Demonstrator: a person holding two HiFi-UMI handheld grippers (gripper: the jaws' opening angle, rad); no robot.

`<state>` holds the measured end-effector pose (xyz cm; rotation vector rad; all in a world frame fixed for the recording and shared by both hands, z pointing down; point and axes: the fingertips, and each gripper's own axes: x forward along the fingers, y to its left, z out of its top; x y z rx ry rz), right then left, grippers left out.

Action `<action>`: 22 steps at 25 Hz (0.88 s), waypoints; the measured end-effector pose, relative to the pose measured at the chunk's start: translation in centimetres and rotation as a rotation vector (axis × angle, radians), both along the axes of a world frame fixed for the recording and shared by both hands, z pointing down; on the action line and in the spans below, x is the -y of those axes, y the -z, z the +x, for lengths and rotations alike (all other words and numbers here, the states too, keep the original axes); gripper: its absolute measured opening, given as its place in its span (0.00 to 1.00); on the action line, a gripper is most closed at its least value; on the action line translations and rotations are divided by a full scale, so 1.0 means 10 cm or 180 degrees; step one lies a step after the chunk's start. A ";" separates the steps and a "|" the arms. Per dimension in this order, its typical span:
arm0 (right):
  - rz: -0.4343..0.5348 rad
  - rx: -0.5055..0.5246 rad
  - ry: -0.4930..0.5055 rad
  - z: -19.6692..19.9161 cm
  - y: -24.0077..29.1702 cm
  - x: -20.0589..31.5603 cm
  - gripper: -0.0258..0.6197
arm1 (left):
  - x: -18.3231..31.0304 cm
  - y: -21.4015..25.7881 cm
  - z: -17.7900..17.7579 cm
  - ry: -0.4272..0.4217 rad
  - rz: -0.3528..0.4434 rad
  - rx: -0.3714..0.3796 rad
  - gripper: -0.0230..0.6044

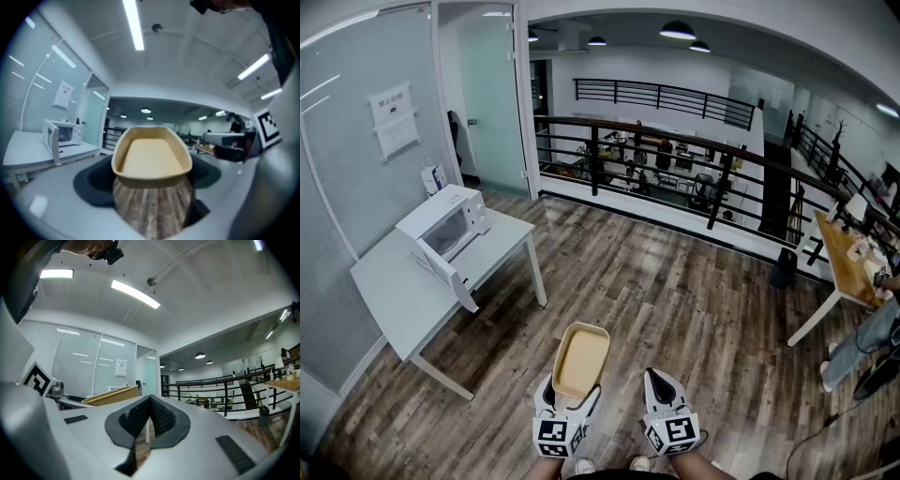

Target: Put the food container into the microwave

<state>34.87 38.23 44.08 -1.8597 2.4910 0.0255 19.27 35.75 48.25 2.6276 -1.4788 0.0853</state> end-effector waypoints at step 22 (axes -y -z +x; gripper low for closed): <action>0.0009 0.0098 -0.0155 -0.32 -0.11 0.13 0.04 | 0.12 -0.30 -0.31 -0.0223 -0.0101 0.0117 0.77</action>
